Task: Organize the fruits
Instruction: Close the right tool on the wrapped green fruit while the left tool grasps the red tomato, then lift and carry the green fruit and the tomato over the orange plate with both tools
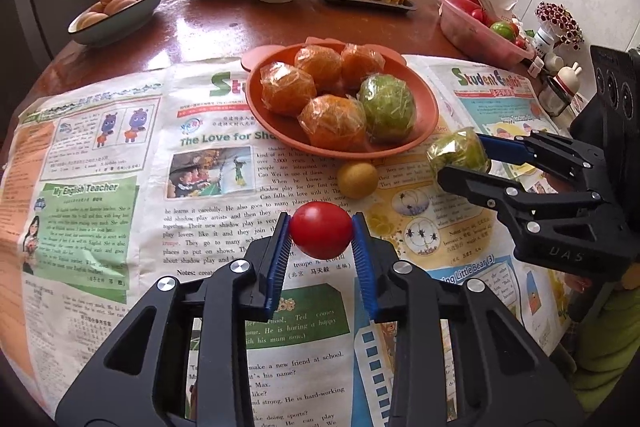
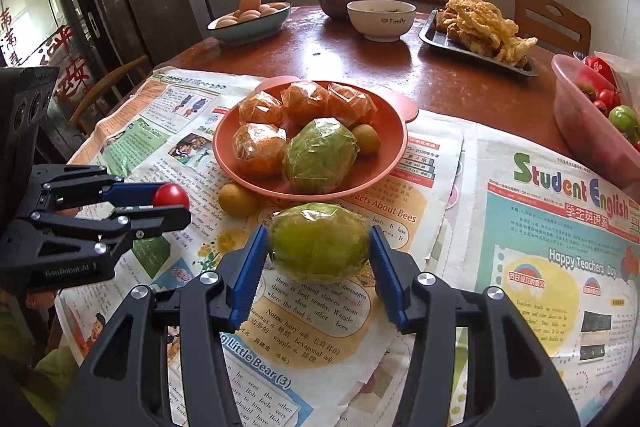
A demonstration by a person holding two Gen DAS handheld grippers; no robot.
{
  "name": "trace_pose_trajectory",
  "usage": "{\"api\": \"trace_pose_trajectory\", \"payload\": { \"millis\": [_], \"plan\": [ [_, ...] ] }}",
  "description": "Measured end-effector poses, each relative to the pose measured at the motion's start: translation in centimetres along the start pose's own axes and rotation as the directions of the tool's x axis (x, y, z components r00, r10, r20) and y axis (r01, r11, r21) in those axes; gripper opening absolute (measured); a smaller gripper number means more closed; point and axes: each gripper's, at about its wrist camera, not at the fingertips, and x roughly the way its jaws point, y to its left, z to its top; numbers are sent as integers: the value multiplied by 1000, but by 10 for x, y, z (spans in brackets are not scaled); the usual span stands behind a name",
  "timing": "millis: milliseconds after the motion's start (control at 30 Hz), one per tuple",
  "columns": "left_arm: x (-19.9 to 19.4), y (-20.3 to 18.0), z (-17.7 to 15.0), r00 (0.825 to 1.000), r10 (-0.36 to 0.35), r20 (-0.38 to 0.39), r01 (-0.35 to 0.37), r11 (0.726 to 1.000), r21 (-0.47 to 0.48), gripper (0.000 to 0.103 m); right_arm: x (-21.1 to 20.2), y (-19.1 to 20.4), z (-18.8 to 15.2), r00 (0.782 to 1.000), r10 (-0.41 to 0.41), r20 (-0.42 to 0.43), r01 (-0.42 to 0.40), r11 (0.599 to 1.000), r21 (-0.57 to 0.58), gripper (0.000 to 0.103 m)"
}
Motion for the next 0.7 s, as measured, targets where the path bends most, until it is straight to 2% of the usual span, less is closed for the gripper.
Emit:
{"api": "trace_pose_trajectory", "payload": {
  "millis": [333, 700],
  "plan": [
    [-22, -4, 23, 999, 14, 50, -15, 1000, 22, 23, -18, -1, 13, 999, -5, 45, 5, 1000, -7, 50],
    [-29, -4, 58, 997, 23, 79, -26, 999, 39, 23, -29, -11, 43, 997, -16, 80, 17, 1000, -6, 50]
  ]
}}
